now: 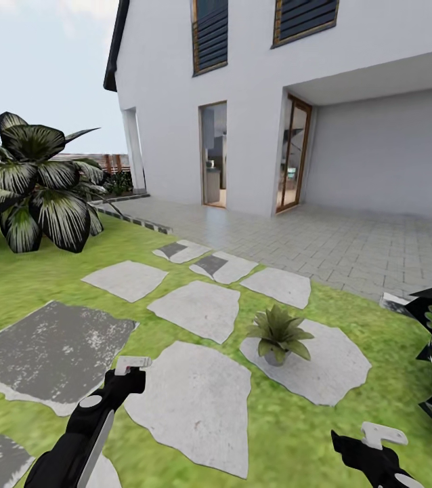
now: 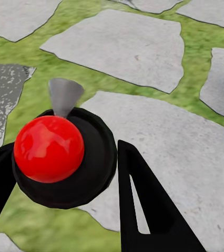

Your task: Pick up the pesticide atomizer in the garden and spray insectifuge to fully cover both potted plants in the garden.

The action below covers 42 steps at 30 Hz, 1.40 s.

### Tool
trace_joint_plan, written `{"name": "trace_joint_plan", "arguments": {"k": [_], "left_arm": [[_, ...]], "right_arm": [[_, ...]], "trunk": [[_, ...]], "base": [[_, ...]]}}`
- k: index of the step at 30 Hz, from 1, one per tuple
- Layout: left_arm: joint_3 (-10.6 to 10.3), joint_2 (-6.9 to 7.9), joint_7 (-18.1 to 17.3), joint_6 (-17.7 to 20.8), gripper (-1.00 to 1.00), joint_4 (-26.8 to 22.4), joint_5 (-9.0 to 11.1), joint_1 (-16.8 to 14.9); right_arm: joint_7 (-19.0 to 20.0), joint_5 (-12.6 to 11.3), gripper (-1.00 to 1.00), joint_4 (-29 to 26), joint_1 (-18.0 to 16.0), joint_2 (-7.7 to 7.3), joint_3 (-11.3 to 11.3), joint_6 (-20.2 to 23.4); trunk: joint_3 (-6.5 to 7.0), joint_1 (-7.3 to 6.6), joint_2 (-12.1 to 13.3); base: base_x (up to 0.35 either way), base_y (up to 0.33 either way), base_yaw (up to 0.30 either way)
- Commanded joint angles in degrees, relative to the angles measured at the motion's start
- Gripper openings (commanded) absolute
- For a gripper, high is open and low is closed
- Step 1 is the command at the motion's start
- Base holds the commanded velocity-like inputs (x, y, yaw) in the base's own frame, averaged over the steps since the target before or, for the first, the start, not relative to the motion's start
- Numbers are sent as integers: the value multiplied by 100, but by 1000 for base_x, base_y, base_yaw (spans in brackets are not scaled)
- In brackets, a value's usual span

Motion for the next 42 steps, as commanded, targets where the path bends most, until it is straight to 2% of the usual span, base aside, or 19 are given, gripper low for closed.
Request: {"name": "trace_joint_plan", "arguments": {"k": [1, 14, 42], "left_arm": [[-3, 3, -16, 31, -100, -8, -6, -2], [-3, 3, -16, 31, -100, -8, -6, -2], [-3, 1, -16, 33, -100, -8, 1, -2]], "right_arm": [[2, 0, 100, -10, 0, -4, 0, 29], [2, 0, 100, -18, -1, -1, 0, 29], [0, 0, 100, -18, 0, -1, 0, 29]], "trunk": [[-5, -1, -2], [-5, -1, -2], [498, -616, 1121]], "base": [[0, 0, 0], [0, 0, 0], [0, 0, 0]]}}
